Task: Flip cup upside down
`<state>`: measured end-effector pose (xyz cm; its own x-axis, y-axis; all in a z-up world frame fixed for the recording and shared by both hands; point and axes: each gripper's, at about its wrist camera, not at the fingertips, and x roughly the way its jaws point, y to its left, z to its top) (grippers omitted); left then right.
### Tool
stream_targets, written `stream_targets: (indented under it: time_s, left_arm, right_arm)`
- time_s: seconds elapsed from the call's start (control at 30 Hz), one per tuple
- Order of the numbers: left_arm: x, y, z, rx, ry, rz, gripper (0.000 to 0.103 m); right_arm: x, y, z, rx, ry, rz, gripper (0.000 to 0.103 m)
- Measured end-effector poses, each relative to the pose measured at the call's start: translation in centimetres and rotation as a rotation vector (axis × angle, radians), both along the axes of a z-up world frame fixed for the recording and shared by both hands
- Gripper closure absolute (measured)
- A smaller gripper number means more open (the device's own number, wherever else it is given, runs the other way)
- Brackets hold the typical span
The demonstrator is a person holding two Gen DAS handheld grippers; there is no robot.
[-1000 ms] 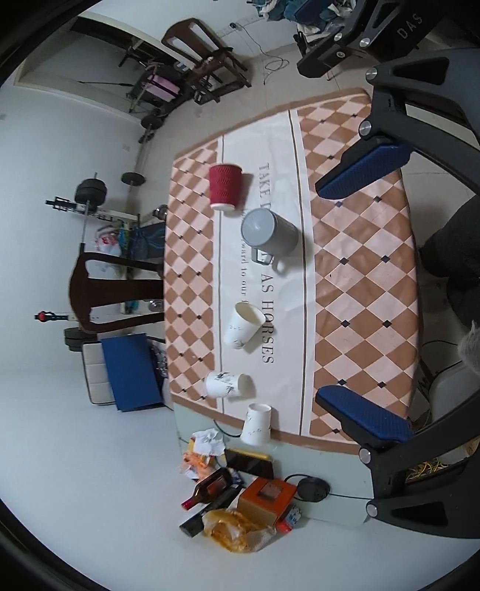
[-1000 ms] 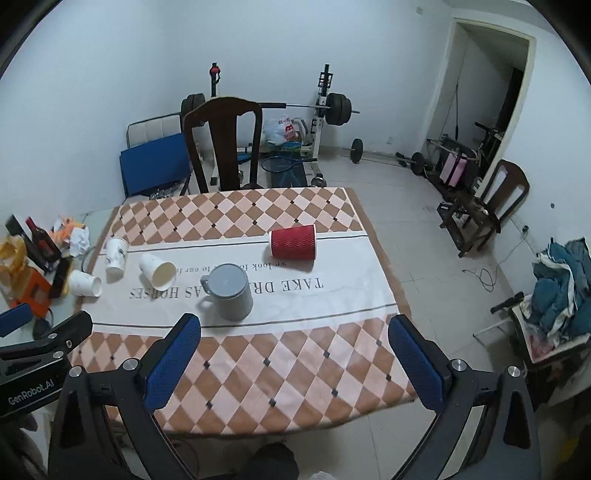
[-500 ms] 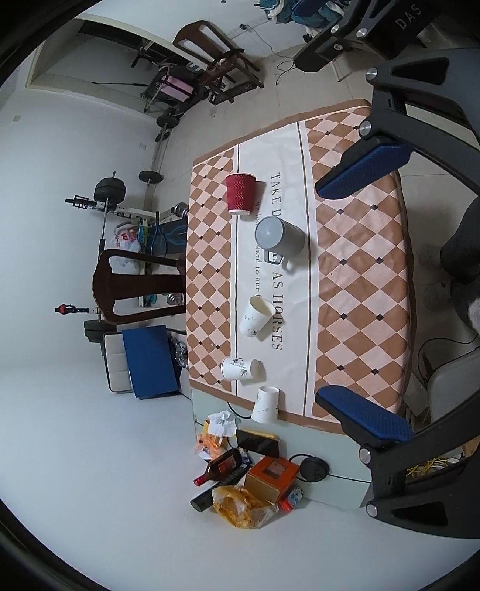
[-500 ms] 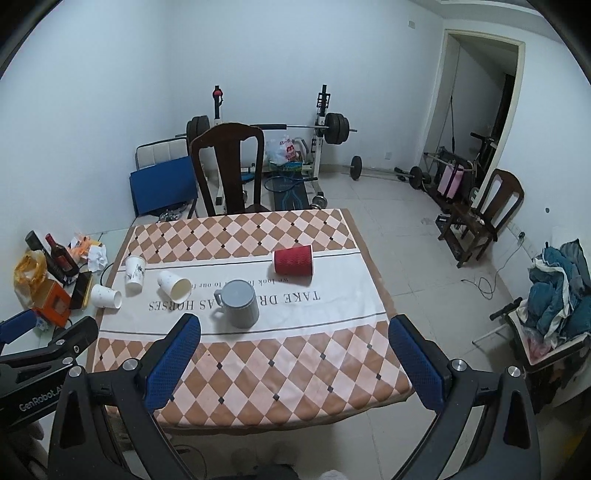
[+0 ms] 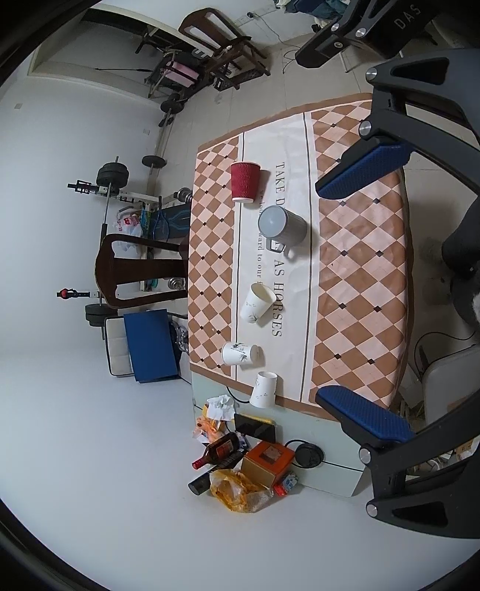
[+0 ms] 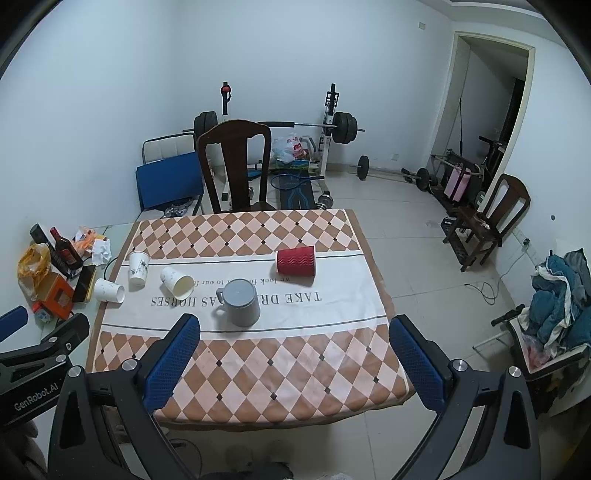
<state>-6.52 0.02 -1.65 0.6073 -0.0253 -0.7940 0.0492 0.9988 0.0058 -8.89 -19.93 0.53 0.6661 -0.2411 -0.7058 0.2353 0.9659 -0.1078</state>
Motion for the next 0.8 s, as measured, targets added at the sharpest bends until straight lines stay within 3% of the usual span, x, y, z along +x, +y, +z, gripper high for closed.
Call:
stream_targets:
  time_s: [0.8]
  left_arm:
    - [0.17, -0.38, 0.13, -0.005, 0.013, -0.019, 0.0]
  right_arm:
    - [0.04, 0.18, -0.52, -0.006, 0.017, 0.008, 0.0]
